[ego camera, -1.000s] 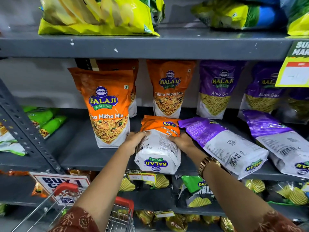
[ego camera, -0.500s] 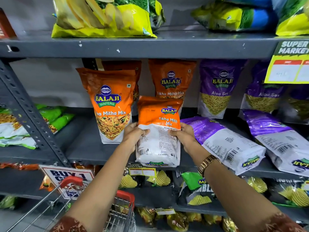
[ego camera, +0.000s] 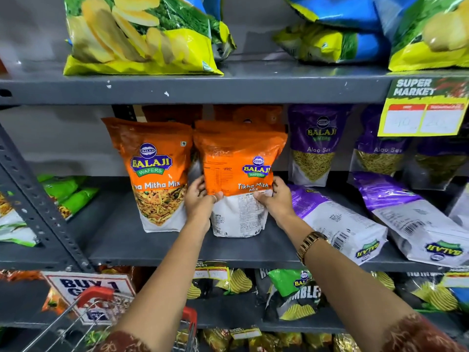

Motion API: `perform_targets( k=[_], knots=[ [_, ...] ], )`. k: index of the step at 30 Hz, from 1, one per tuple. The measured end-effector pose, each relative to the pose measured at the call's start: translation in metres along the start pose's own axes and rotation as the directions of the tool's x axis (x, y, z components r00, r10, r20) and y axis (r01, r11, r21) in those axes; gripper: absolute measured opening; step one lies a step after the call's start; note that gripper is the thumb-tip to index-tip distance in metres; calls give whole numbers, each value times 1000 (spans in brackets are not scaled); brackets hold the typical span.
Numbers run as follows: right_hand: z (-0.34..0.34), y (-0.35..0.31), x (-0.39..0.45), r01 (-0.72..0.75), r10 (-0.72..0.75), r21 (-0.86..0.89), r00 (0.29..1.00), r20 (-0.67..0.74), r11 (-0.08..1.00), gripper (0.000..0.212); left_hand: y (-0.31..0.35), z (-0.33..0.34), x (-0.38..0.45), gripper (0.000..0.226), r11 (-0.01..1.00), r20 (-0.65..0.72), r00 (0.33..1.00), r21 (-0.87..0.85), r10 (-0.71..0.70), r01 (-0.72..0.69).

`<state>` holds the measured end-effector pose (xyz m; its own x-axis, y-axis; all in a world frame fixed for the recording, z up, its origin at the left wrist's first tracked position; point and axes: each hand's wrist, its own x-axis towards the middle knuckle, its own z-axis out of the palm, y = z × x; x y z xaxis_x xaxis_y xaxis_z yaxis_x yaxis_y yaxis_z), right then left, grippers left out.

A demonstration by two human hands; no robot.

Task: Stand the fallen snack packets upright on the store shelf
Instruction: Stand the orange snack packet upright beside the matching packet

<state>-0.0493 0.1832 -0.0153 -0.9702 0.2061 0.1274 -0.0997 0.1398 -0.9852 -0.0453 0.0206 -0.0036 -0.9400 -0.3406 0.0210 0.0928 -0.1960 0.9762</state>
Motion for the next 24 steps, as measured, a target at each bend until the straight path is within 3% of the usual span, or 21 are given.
perform_targets(
  k=[5,8,11,13,15,19,22,24],
  knots=[
    [0,4,-2,-59,58,42,998,27,997,35,-16,-2,-4,53,999,-8,999,4,-45,45],
    [0,1,-6,-157,151,208,987,46,965,30,-15,1,-14,47,1000,-22,1000,-18,-11,10],
    [-5,-2,-6,-214,231,435,973,14,874,29,-21,5,-29,37,995,-206,979,-98,-6,-15],
    [-6,1,-6,-253,284,444,959,-3,859,32,-28,5,-38,32,996,-360,931,-75,-65,41],
    [-5,8,-10,-296,319,415,948,15,860,29,-37,5,-41,30,991,-410,905,7,-116,130],
    [-1,25,-17,-314,340,387,941,3,867,26,-48,7,-36,40,976,-217,965,121,-150,179],
    [-2,33,-23,-267,297,351,954,-32,897,30,-42,4,-12,40,957,-89,967,145,-239,250],
    [-3,36,-23,-254,271,288,962,-20,923,34,-36,1,3,38,939,-80,964,219,-252,264]
  ],
)
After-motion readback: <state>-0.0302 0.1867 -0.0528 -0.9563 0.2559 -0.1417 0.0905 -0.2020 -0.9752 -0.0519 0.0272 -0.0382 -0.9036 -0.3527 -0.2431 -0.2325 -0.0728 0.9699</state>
